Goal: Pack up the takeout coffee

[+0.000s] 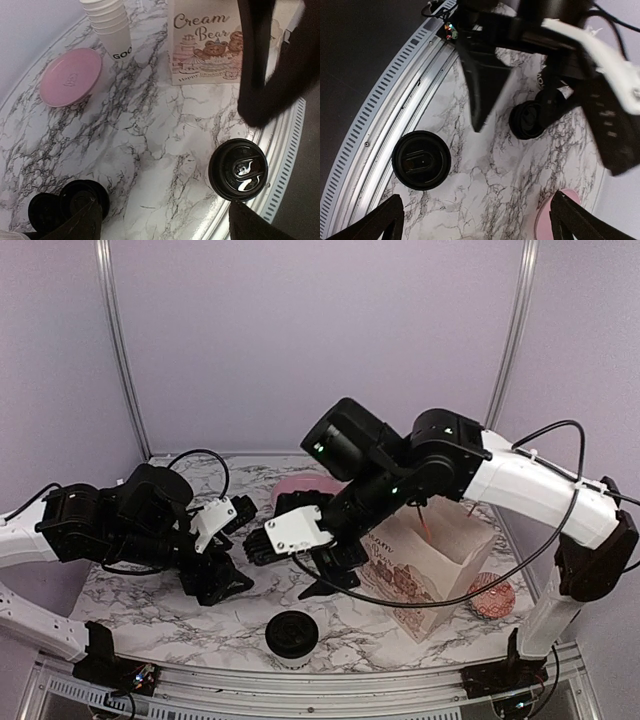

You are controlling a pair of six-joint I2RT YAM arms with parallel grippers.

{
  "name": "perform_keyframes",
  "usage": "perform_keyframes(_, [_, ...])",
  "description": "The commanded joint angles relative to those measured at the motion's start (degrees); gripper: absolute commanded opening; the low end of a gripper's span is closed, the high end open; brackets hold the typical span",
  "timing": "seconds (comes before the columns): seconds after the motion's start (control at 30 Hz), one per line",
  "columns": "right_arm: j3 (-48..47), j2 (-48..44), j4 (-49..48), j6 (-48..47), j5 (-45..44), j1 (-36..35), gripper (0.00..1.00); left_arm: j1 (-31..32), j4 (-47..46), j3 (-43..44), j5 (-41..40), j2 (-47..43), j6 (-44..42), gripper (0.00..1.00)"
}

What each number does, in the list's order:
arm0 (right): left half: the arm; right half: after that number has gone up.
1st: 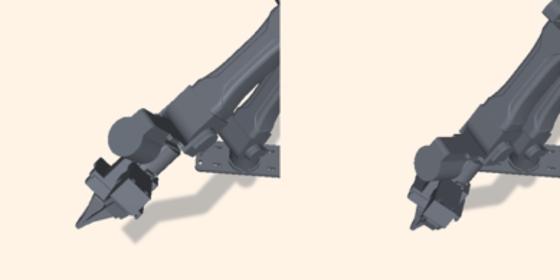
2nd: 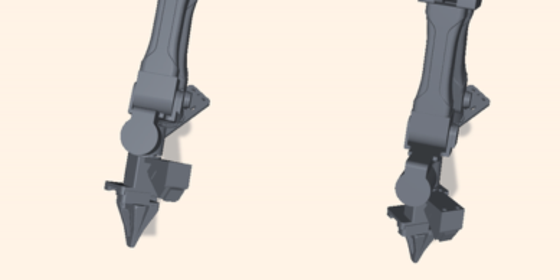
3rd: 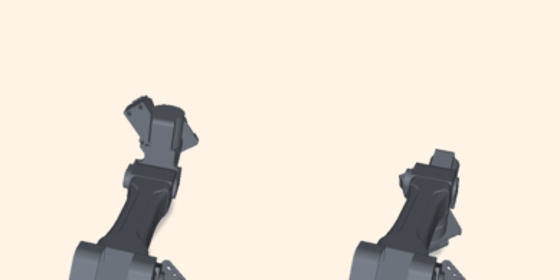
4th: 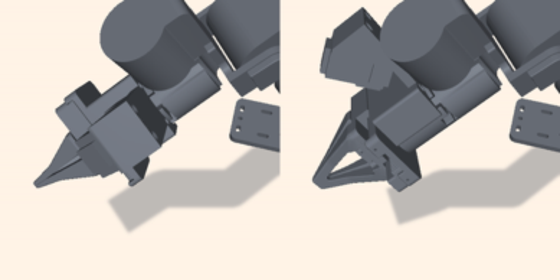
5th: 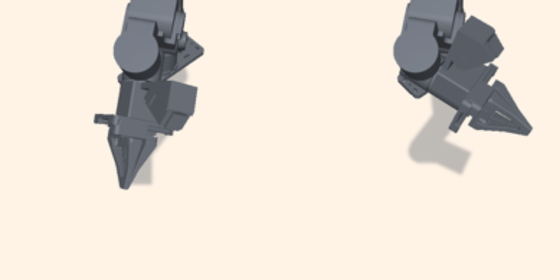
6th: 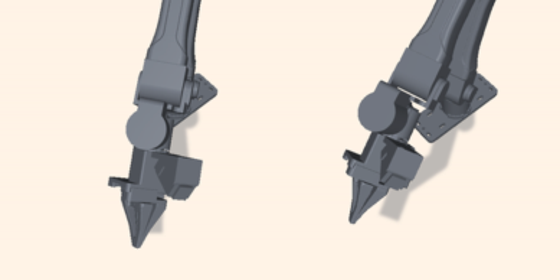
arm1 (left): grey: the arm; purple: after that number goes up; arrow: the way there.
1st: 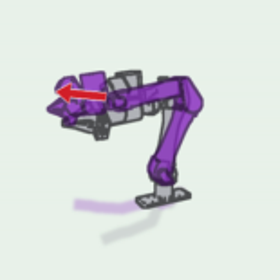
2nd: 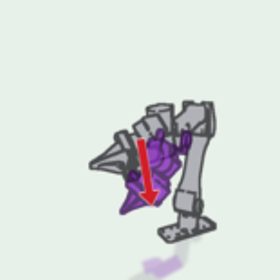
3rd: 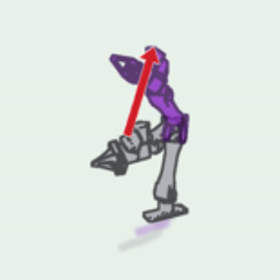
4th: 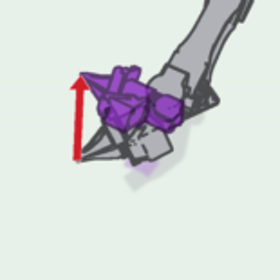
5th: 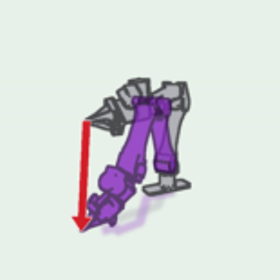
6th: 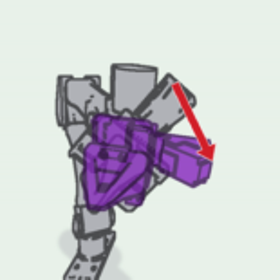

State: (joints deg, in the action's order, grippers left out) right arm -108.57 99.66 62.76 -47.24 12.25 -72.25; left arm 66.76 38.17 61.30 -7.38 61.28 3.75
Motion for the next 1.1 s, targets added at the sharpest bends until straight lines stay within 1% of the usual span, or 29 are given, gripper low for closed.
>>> perform_keyframes(0.0, [-3.1,-6.0,-0.7,-1.4,3.3,5.5,0.99,0.6,4.1,1.6,12.3,2.8,-5.5,0.87])
perform_keyframes(0.1, [-3.0,-10.9,-3.2,-0.3,8.4,10.8,0.99,1.2,4.8,3.0,14.2,6.8,-7.9,0.88])
perform_keyframes(0.2, [-4.7,-14.7,-4.1,2.4,20.2,19.0,0.99,2.4,5.6,5.6,14.3,11.1,-10.1,0.9])
perform_keyframes(0.23, [-5.1,-15.7,-4.3,3.1,22.8,20.9,0.99,3.1,5.9,6.6,13.6,12.5,-10.8,0.9])
perform_keyframes(0.3, [-5.3,-17.3,-4.6,3.5,24.9,23.6,0.99,4.3,7.2,8.4,13.3,15.4,-12.7,0.9])
perform_keyframes(0.47, [-1.3,-20.4,-7.5,4.6,23.2,27.3,0.99,6.8,10.8,12.8,12.2,22.1,-16.5,0.92])
perform_keyframes(0.63, [2.7,-22.7,-9.2,4.8,23.8,29.8,0.99,7.6,12.3,15.2,13.0,26.2,-19.1,0.91])
perform_keyframes(0.8, [4.3,-24.0,-9.8,4.7,23.3,30.6,0.99,8.3,13.1,17.0,12.3,28.8,-20.3,0.89])
perform_keyframes(1.07, [5.8,-24.7,-10.5,4.3,21.8,30.6,0.99,8.5,13.7,18.6,13.4,32.1,-22.0,0.87])
